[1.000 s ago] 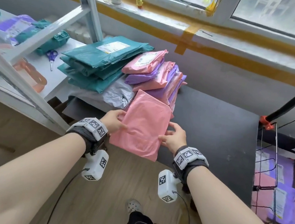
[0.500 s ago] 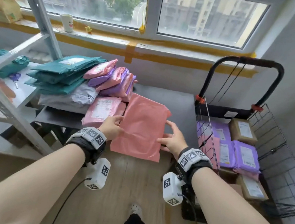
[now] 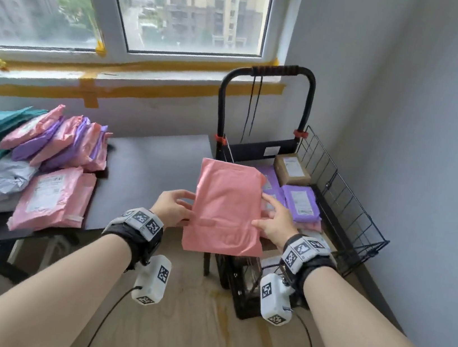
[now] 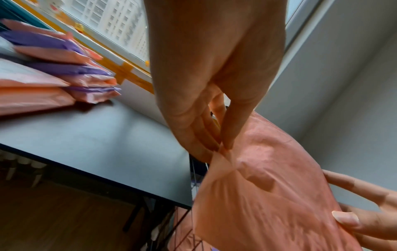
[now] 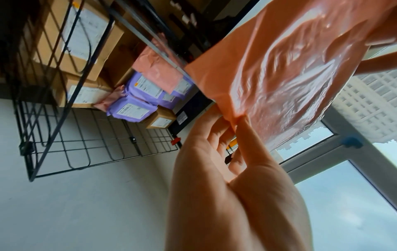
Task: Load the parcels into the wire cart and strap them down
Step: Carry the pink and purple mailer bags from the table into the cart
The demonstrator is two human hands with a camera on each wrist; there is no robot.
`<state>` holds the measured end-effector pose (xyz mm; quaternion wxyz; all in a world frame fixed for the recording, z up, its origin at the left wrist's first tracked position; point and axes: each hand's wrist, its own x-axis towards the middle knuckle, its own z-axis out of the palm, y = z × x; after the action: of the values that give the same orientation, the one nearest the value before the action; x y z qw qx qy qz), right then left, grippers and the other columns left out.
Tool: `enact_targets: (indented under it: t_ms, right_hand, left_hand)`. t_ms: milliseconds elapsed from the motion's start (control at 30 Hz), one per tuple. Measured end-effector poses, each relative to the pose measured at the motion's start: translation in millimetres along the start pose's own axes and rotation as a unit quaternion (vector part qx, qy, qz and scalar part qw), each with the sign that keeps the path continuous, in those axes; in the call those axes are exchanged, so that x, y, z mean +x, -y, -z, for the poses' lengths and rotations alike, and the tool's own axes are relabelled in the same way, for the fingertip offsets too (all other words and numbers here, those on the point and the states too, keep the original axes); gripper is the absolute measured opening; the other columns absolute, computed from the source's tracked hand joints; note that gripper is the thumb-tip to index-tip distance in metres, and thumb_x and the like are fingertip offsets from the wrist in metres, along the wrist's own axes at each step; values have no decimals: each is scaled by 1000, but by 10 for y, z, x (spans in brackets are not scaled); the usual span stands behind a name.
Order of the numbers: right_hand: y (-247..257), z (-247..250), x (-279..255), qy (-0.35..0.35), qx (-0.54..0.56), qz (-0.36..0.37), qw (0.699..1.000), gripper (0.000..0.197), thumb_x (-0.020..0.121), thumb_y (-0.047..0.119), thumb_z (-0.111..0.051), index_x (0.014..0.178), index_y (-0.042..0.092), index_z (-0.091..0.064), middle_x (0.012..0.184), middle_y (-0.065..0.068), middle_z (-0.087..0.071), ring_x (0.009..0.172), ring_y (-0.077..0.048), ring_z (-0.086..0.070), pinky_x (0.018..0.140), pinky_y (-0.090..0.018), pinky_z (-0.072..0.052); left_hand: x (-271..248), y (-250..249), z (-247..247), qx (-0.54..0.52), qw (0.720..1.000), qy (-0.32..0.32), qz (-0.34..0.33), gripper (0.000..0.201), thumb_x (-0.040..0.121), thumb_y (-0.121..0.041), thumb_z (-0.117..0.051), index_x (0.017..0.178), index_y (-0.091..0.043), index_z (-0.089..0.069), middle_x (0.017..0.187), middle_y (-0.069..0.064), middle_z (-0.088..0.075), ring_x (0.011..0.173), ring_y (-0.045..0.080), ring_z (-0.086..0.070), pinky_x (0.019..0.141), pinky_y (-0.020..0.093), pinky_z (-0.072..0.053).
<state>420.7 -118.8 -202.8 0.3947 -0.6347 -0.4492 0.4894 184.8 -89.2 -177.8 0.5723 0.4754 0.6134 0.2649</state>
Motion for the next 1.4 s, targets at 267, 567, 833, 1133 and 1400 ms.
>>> enact_targets:
  t_ms: [267,567,833,1133,1400]
  right_hand:
    - [-338,1401,738,-27,-46,-26,998,65,77,-17,-61,134,10,-48,92,-14,-66,85,-25,-62,84,-40,-54]
    - [-698,2304,1586,7,-152,-72,986,60,71,-15,-63,123,15,-59,77,-2,-62,84,-23,-64,85,-45,-55]
    - [-934,2388,2418,46,-184,-103,976,60,76,-9,-64,131,13,-54,105,-8,-66,89,-14,-58,83,-23,-48]
    - [-1137,1971,3709,127,-209,-145,959,59,75,-7,-63,130,12,-55,120,-10,-64,99,-14,-61,90,-24,-48]
    - [-1400,1641,4889,140,-200,-143,959,62,77,-6,-66,133,17,-53,132,-3,-56,113,-19,-58,103,-32,-45]
  left_hand:
    - [762,-368,-1388,-31,999,-5,19,36,79,14,-64,111,-3,-62,95,18,-65,81,30,-64,65,30,-59]
    - [1441,-405,-2464,-49,993,-57,94,31,80,15,-62,104,-5,-61,91,15,-65,79,29,-65,60,27,-59]
    - [2320,-267,-2636,-56,985,-69,149,35,78,18,-61,110,4,-61,90,14,-64,84,32,-64,61,29,-59]
    - [3596,-110,-2456,34,978,-100,182,39,77,16,-54,109,-4,-65,86,9,-67,73,26,-65,62,34,-58]
    - [4771,76,-2394,34,977,-143,152,39,75,5,-59,112,-8,-63,85,4,-65,72,19,-62,73,33,-54]
